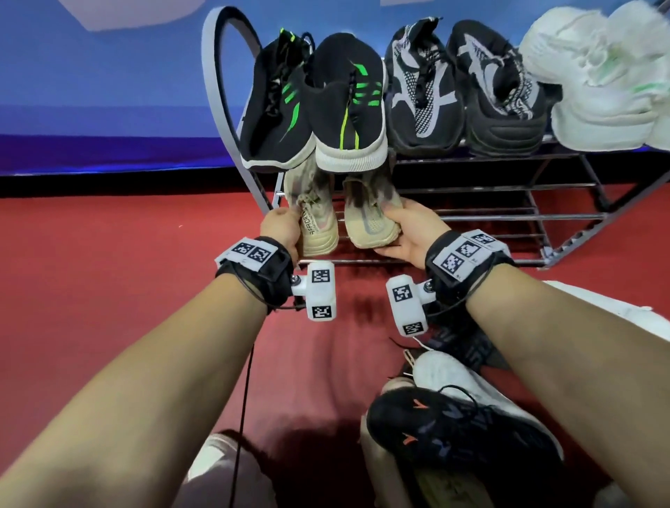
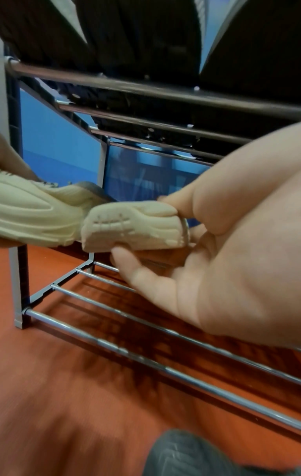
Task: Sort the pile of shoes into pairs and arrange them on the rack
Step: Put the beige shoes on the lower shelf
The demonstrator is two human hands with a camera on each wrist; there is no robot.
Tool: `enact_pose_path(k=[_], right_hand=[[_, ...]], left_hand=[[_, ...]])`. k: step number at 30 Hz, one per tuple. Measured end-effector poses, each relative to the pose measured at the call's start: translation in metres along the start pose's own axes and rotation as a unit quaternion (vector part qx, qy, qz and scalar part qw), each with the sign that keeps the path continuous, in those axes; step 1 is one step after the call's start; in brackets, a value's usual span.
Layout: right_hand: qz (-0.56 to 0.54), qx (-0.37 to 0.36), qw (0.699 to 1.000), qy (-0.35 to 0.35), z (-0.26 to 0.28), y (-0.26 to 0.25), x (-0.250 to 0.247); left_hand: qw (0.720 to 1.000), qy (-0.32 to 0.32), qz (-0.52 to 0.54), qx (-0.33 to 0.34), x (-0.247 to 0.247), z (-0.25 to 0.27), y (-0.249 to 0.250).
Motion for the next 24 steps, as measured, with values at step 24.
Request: enact_pose_path(k=[24], right_hand=[[0.038,-0.089,0.992,0.086,-0.016,0.018,0.024]], left_hand=[[0.847,0.143,-0.389,0.333,-0.001,0.049,-0.006]])
Point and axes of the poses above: each hand's wrist, its own z-axis away from the middle knuckle, its own x-axis out of the palm, y = z × x, the point moved 3 cm from there along -z, towards the middle knuckle, and after that the axes turned 7 degrees about -x, right-handed, at the moved point
